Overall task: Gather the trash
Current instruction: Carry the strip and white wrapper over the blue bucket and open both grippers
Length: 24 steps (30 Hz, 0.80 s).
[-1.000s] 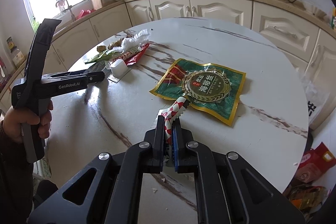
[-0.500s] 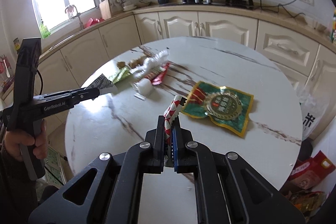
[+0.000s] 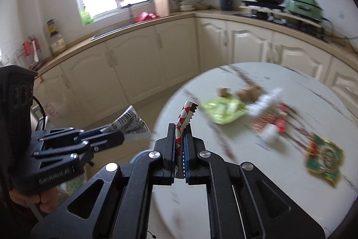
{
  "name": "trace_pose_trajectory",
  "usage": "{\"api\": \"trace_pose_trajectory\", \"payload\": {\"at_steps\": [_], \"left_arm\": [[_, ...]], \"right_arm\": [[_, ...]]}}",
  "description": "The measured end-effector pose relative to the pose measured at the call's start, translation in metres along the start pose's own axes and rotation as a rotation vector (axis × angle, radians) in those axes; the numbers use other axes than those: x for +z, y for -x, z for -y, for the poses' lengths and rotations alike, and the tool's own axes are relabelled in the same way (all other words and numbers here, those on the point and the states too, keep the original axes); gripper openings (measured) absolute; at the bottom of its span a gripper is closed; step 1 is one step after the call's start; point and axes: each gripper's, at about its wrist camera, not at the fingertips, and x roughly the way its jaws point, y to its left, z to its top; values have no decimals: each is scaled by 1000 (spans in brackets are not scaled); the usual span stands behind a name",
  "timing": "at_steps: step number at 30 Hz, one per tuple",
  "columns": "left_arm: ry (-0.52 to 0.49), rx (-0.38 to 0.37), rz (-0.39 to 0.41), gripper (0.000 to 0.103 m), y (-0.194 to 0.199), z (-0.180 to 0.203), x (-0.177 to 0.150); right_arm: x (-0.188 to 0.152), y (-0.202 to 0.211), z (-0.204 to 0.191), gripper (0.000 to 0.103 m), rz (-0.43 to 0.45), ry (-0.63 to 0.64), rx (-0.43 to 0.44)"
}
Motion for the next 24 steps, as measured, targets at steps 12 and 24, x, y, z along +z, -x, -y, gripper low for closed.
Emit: {"api": "trace_pose_trajectory", "payload": {"at_steps": [12, 24], "left_arm": [[225, 128, -183, 6, -10, -166, -66], [316, 89, -502, 7, -135, -250, -148]], "right_arm": [[-18, -211, -132, 7, -255, 180, 130], [-119, -400, -92, 9, -595, 59, 124]]}}
